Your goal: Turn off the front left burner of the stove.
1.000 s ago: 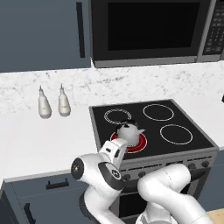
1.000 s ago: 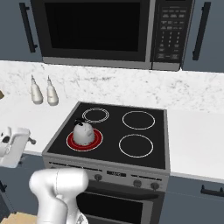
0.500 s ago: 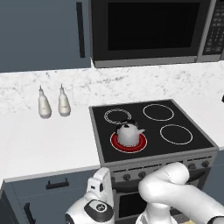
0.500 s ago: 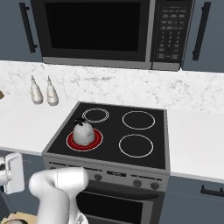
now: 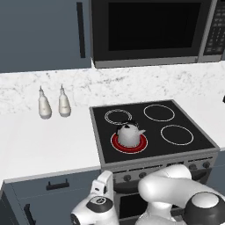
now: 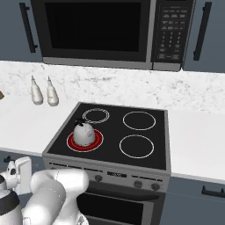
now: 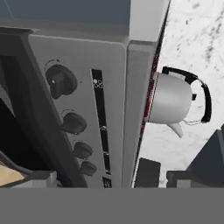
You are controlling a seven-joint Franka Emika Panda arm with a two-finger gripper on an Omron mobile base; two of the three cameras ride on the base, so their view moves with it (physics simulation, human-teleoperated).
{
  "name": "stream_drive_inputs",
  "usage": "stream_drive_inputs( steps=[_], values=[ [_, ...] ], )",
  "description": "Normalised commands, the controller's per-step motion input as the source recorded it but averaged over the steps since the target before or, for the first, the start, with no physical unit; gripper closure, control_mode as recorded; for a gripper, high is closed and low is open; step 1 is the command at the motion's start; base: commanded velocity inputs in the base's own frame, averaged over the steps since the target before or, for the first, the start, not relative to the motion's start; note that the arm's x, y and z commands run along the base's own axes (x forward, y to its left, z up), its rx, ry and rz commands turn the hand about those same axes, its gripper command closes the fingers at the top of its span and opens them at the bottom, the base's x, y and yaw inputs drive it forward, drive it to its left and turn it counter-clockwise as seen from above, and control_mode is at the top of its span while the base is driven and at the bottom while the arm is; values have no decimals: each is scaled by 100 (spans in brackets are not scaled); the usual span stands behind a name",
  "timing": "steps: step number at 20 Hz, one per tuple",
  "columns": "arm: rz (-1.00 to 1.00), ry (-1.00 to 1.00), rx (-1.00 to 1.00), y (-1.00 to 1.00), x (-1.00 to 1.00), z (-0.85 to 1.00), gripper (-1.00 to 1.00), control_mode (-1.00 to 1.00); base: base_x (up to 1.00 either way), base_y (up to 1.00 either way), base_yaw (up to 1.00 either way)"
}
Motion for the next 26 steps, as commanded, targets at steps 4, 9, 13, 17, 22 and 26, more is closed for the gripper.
stream_drive_inputs(
  steps=[4,9,13,17,22,26],
  values=[
    [-16,-7,20,15,7,-37,-100,-100,0,0,0],
    [-5,-11,15,1,8,-14,-100,-100,0,0,0],
    [1,-10,6,-21,4,-4,-100,-100,0,0,0],
    [3,-13,3,-38,3,-3,-100,-100,0,0,0],
    [3,-9,4,-32,15,0,-100,-100,0,0,0],
    [0,0,0,0,26,0,-100,-100,0,0,0]
  ],
)
